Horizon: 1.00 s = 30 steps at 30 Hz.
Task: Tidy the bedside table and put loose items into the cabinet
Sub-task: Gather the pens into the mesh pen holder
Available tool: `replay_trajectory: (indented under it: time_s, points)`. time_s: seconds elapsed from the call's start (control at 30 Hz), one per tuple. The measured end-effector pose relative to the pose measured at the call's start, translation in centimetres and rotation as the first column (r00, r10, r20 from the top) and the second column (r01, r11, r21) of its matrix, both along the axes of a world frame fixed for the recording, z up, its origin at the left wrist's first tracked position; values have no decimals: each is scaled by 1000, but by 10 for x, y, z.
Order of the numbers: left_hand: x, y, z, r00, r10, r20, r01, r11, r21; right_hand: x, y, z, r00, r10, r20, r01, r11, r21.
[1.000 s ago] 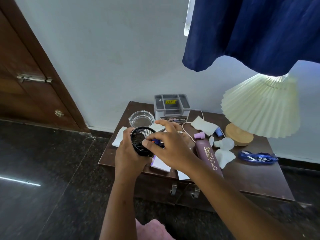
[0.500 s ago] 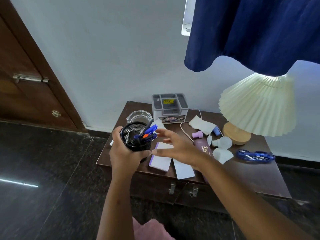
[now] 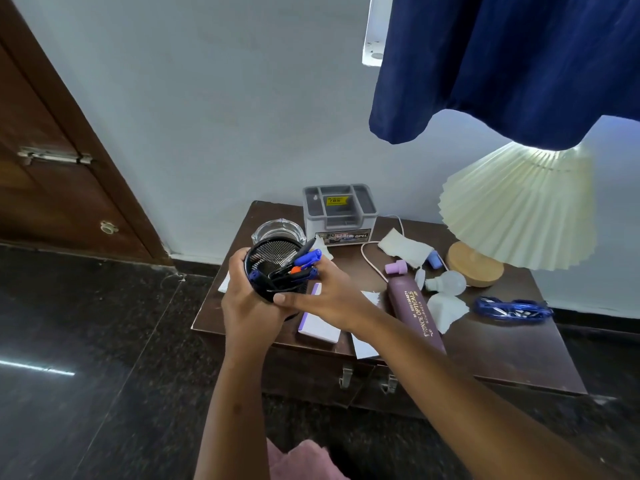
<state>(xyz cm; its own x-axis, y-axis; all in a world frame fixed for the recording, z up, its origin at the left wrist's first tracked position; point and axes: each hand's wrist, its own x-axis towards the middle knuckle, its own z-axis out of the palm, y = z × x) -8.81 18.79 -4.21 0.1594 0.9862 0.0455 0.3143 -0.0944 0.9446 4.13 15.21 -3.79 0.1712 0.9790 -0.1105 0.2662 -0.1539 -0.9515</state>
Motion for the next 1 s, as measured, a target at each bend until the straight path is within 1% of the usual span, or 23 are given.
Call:
replay_trajectory:
  time_s: [0.03, 0.1, 0.2, 0.23, 0.27, 0.3, 0.33, 0.37, 0.4, 0.43, 0.47, 0.5, 0.57, 0.63, 0.67, 0.73, 0.83, 0.93, 1.0]
  points:
    - [0, 0, 0, 1000, 0, 9, 0, 1000, -6, 0, -1, 1, 1000, -3, -12, 4, 1000, 5]
    - [1, -2, 2, 1000, -2, 11, 2, 1000, -22, 3, -3, 7, 1000, 21, 12, -21, 1000, -17]
    - [5, -3, 5, 999, -17, -30, 16, 1000, -21, 24, -6, 18, 986, 142, 90, -128, 982, -141]
    - [7, -4, 6, 999, -26, -46, 25, 1000, -16, 37, -8, 19, 979, 160, 127, -135, 974, -183]
    - [9, -4, 7, 998, -37, -59, 36, 999, -10, 54, -11, 20, 972, 147, 181, -107, 971, -213]
    - [11, -5, 7, 997, -49, -65, 49, 999, -3, 72, -14, 19, 962, 93, 256, -35, 975, -221]
    - [14, -6, 7, 996, -60, -66, 60, 998, 5, 93, -20, 16, 933, 11, 360, 74, 973, -220]
    - [16, -7, 7, 996, -68, -64, 69, 997, 14, 113, -27, 11, 880, -58, 472, 186, 955, -230]
    - [18, -9, 7, 996, -72, -57, 74, 997, 22, 131, -35, 6, 811, -83, 579, 275, 928, -253]
    - [21, -10, 6, 997, -72, -41, 73, 997, 25, 144, -43, 1, 748, -57, 662, 324, 901, -289]
    - [24, -11, 5, 997, -73, -25, 74, 997, 25, 154, -50, -3, 710, -4, 704, 337, 879, -336]
    - [27, -12, 5, 997, -81, -14, 81, 996, 24, 160, -54, -7, 701, 49, 712, 328, 864, -382]
    - [33, -15, 5, 995, -102, -16, 103, 994, 30, 161, -58, -9, 694, 132, 708, 271, 863, -426]
    - [37, -17, 6, 992, -121, -36, 123, 992, 43, 158, -55, -13, 644, 189, 741, 231, 876, -424]
    - [38, -18, 6, 991, -127, -45, 129, 991, 45, 158, -52, -16, 615, 205, 762, 238, 872, -427]
    - [38, -19, 7, 990, -129, -64, 132, 990, 45, 160, -49, -24, 583, 217, 783, 281, 850, -445]
    - [34, -19, 6, 991, -117, -71, 120, 992, 40, 162, -46, -28, 564, 180, 806, 383, 808, -448]
    - [31, -17, 5, 991, -110, -81, 114, 992, 50, 161, -42, -25, 494, 188, 849, 476, 759, -445]
    - [31, -16, 5, 992, -100, -78, 105, 993, 52, 160, -35, -24, 469, 181, 865, 483, 767, -422]
